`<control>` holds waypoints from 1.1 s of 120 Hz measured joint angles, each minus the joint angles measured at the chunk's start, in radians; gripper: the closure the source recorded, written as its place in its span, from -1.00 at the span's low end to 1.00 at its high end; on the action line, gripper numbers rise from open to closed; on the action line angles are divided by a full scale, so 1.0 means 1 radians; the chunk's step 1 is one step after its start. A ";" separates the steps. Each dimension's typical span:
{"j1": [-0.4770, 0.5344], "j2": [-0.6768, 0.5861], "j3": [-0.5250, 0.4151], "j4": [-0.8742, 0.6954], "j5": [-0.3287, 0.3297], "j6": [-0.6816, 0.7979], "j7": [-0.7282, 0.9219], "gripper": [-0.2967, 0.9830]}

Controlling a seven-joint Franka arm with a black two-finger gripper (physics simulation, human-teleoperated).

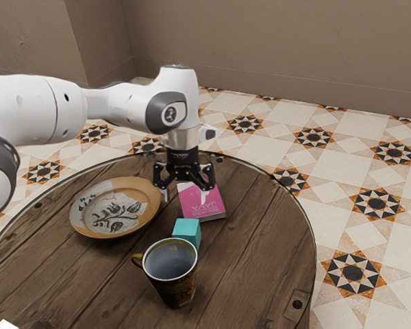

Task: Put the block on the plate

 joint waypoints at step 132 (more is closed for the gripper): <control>-0.008 0.134 0.011 -0.033 0.034 0.081 -0.032 -0.54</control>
